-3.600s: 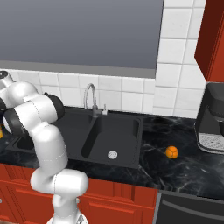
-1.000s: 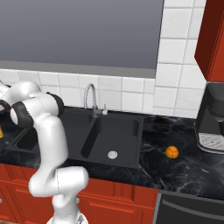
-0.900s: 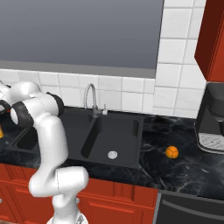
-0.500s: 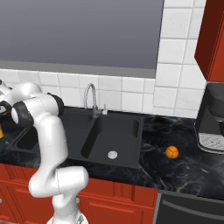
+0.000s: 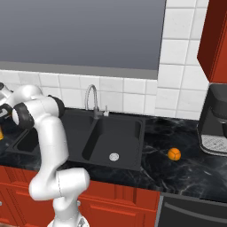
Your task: Remove the tomato and orange from the sink. Then move the bowl and cup from the counter to the sink for washing.
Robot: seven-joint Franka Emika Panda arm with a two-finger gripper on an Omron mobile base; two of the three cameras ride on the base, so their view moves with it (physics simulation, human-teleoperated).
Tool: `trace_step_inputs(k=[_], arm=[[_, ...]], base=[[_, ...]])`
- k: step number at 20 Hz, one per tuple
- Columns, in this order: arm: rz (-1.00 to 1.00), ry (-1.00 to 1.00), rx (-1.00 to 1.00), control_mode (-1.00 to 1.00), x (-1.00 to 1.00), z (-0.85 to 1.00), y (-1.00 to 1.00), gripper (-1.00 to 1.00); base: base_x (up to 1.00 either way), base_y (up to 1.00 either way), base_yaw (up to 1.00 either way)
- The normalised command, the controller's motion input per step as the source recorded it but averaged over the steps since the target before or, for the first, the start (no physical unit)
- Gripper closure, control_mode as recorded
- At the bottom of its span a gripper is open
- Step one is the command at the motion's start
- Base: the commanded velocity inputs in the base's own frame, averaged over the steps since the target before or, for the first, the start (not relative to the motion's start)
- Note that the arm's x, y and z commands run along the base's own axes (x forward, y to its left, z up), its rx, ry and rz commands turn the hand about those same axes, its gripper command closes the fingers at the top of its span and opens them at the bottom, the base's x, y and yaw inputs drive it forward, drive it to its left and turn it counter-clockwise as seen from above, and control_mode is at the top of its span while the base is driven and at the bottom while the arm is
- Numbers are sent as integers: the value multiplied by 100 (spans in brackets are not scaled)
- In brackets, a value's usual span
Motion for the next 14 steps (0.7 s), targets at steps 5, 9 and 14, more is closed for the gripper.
trace_step_inputs(k=[5,9,14], arm=[[0,0,0,-100,7,-12,12,100],[0,0,0,-100,5,-13,11,100],[0,2,0,-100,8,-16,12,100]], base=[[0,0,0],[0,0,0],[0,0,0]])
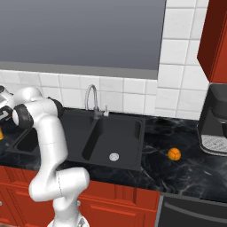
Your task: Remove the tomato and orange from the sink. Then move the bowl and cup from the counter to the sink for washing.
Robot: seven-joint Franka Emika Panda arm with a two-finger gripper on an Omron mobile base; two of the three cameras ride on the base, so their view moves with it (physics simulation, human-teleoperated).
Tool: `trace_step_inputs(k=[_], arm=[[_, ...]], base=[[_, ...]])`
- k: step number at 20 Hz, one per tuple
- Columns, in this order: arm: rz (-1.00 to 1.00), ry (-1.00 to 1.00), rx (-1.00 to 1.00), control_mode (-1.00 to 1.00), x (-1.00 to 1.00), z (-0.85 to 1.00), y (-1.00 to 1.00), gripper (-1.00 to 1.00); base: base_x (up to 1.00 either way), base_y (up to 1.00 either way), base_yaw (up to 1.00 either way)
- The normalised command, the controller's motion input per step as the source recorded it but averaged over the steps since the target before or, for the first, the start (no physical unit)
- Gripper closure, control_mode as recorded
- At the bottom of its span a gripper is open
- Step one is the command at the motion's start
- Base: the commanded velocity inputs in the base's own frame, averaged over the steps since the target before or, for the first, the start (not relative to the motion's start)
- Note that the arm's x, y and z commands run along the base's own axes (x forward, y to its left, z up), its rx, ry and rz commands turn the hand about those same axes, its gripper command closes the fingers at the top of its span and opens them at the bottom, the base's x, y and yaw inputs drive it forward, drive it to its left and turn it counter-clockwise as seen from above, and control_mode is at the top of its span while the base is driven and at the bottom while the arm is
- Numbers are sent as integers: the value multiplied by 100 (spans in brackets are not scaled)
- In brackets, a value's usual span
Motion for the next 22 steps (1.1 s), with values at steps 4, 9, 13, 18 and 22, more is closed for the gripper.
trace_step_inputs(k=[4,9,13,18,22], arm=[[0,2,0,-100,9,-17,11,100],[0,7,0,-100,12,-17,6,100],[0,5,0,-100,10,-14,2,100],[0,2,0,-100,7,-14,3,100],[0,0,0,-100,3,-15,6,100]], base=[[0,0,0],[0,0,0],[0,0,0],[0,0,0],[0,0,0]])
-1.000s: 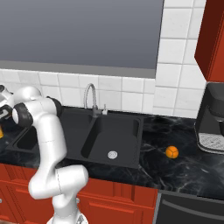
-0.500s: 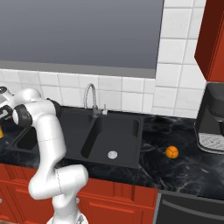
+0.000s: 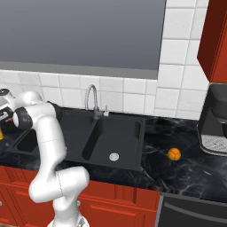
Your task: Remove the tomato and orange from the sink. Then move the bowl and cup from the counter to the sink for washing.
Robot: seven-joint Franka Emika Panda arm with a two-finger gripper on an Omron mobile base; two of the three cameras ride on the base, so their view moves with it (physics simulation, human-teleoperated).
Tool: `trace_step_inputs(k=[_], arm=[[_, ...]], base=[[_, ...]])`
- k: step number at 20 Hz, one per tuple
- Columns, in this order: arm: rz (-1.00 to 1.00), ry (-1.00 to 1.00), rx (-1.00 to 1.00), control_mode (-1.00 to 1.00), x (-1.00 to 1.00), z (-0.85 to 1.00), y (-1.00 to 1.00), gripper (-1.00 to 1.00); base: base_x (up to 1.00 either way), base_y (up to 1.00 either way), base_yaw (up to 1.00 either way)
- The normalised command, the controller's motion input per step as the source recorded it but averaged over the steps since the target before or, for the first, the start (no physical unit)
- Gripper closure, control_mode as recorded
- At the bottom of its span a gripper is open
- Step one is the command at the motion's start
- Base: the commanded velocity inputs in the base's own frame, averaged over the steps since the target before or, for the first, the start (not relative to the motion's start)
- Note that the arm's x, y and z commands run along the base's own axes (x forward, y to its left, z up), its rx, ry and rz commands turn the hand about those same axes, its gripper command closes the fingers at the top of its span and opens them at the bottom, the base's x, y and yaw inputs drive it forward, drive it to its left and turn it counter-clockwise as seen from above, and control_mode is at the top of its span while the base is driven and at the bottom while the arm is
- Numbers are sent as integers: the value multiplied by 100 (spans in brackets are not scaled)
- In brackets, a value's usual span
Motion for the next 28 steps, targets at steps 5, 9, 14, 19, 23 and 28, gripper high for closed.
trace_step_inputs(k=[5,9,14,19,23,28], arm=[[0,0,0,-100,1,-14,6,100],[0,0,0,-100,1,-12,4,100],[0,0,0,-100,1,-14,4,100],[0,0,0,-100,1,-14,5,100],[0,0,0,-100,1,-13,4,100],[0,0,0,-100,1,-13,3,100]], base=[[0,0,0],[0,0,0],[0,0,0],[0,0,0],[0,0,0],[0,0,0]])
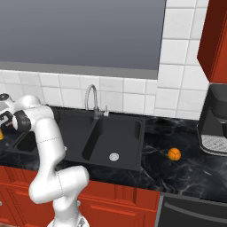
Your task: Remove the tomato and orange from the sink. Then move the bowl and cup from the counter to the sink for washing.
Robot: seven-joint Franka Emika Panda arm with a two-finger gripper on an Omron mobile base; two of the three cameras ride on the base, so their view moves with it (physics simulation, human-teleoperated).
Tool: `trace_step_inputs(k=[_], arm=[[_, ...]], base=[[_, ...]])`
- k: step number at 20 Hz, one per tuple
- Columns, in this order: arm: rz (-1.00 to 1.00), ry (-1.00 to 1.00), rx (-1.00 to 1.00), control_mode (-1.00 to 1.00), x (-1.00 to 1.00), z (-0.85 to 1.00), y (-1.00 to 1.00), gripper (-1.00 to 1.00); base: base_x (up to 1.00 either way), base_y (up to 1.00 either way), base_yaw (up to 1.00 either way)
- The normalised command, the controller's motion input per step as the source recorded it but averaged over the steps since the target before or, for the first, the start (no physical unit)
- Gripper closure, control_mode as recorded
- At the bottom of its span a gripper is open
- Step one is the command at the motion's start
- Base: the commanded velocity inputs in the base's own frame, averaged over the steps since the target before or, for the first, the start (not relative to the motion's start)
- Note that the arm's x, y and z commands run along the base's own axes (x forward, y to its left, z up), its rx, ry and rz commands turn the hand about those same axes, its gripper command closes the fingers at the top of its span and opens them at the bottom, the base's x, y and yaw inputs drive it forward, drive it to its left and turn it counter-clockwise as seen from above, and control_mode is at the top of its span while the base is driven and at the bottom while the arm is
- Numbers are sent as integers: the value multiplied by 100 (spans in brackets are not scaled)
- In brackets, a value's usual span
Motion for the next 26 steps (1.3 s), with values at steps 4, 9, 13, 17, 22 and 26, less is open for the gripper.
trace_step_inputs(k=[4,9,13,17,22,26], arm=[[0,0,0,-100,1,-13,2,100],[0,0,0,-100,0,-15,2,-100],[-1,0,0,-100,0,-15,0,-100],[0,0,0,-100,0,-5,0,-100],[0,0,0,-100,0,0,0,-100],[0,0,0,-100,0,1,0,-100]], base=[[0,0,0],[0,0,0],[0,0,0],[0,0,0],[0,0,0],[0,0,0]])
